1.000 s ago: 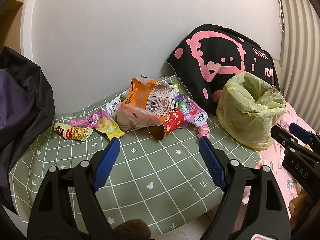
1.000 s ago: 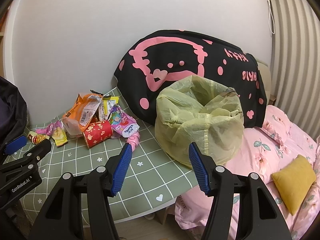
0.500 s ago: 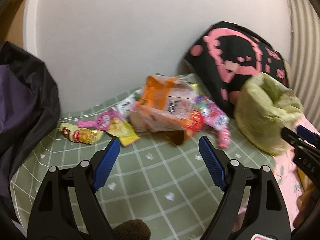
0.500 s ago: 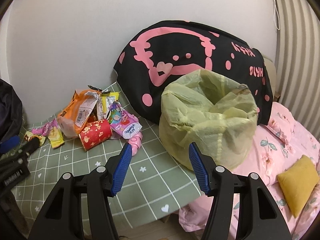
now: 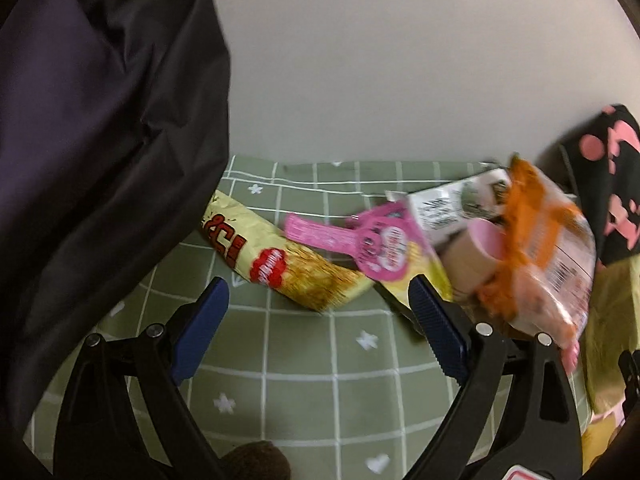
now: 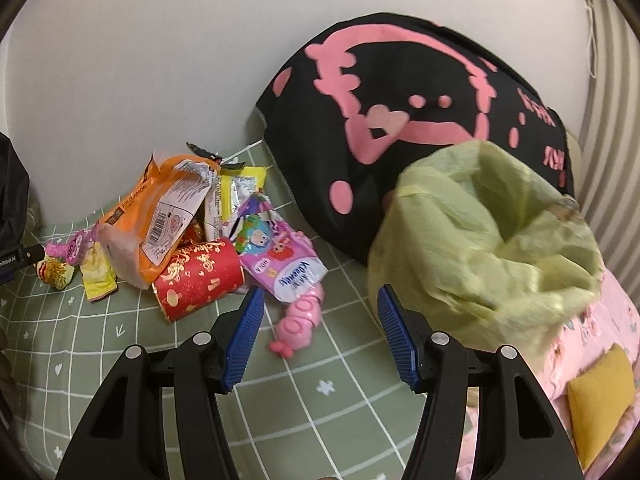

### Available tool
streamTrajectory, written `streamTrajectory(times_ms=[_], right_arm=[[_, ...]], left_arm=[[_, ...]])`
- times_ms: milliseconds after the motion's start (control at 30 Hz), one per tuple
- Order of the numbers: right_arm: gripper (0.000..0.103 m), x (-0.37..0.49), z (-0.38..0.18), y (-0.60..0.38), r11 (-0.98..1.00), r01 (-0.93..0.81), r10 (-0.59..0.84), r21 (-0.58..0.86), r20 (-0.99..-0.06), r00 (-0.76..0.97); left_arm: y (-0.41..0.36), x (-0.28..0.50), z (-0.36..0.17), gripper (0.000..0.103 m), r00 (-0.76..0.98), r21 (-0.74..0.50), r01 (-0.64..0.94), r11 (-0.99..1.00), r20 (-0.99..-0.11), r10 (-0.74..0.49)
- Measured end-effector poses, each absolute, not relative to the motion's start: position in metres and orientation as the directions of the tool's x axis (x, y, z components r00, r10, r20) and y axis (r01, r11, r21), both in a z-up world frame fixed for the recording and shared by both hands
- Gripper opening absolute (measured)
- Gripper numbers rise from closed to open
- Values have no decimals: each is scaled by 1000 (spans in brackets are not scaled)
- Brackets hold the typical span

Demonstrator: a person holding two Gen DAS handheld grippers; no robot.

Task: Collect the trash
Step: 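Grasp the yellow chip bag with the left tool while the right tool grasps the orange bag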

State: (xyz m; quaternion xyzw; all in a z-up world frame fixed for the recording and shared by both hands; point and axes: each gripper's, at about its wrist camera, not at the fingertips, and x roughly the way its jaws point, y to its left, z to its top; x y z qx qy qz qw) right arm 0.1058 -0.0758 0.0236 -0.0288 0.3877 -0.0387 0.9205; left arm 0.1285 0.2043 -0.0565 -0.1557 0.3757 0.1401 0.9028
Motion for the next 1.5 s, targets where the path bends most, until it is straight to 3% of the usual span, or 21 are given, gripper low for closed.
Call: streamTrajectory(times_ms=[133,367,533,600,633,667,733,867,933,1033,1333,1500], right_arm=[[56,130,28,-67,999,29,-47,-37,-711,702],[56,199,33,-47,993,-42,108,108,-724,682],[56,231,9,-30,983,-70,176,168,-788,590],[56,237,-2,-26,978,-84,206,192,-806,555],[55,239,-6,-24,976,-90,213,197,-809,548],[54,241,-10,-22,974,-100,224,203,-813,538],[40,247,-16,-16,969,-137,248,207,-821,515],[27,252,-17,-8,957,-192,286,219,-827,483],[15,252,-10,-6,961,-206,267,187,-826,497],[11,250,6,-7,962,-237,245,136,-812,529],[9,252,46,-54,986,-167,104,-4,-767,633],[9,255,57,-95,997,-77,56,8,-764,642]], left_arm=[[212,144,-61,86,693,-231,-326,917,-718,66],[195,176,-50,85,743,-216,-215,952,-669,16],[194,204,-46,82,749,-209,-207,956,-662,18],[195,204,-46,82,737,-211,-203,956,-675,7],[194,204,-47,82,612,-209,-164,964,-788,-67],[194,203,-47,81,606,-206,-164,965,-793,-66],[194,197,-46,80,585,-217,-166,962,-807,-81],[189,178,-35,79,574,-216,-149,965,-814,-93],[190,174,-36,79,557,-215,-152,965,-825,-95],[196,172,-39,77,548,-230,-167,959,-830,-103],[220,167,-43,75,562,-253,-256,933,-824,-69],[238,154,-42,74,564,-214,-414,885,-824,64]])
